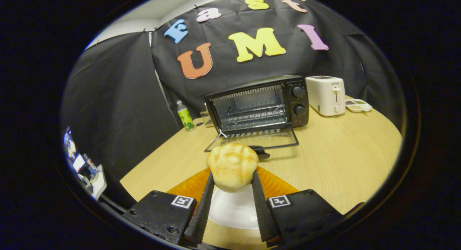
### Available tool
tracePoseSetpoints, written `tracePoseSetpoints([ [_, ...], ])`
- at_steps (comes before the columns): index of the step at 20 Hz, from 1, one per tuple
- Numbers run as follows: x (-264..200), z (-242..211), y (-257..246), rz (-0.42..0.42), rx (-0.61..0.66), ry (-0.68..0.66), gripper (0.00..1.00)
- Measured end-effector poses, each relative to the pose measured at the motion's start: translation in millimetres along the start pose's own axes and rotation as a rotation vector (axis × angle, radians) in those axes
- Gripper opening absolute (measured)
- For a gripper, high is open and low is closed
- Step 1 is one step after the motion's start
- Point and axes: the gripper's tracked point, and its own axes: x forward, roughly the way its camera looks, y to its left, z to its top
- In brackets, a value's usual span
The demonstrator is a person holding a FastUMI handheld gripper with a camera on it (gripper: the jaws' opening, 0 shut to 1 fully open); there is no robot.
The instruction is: Open the toaster oven, put the food inside, and close the toaster oven door.
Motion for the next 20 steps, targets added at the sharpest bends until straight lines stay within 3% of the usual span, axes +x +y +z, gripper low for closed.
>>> tracePoseSetpoints([
  [6, 58, 74, 2, 0.041, 0.159, -0.022, 0.62],
  [11, 142, 95, -26, 0.012, 0.269, 0.049, 0.62],
  [15, 205, 96, -50, -0.056, 0.237, 0.085, 0.62],
  [20, 252, 102, -73, -0.126, 0.192, 0.084, 0.62],
])
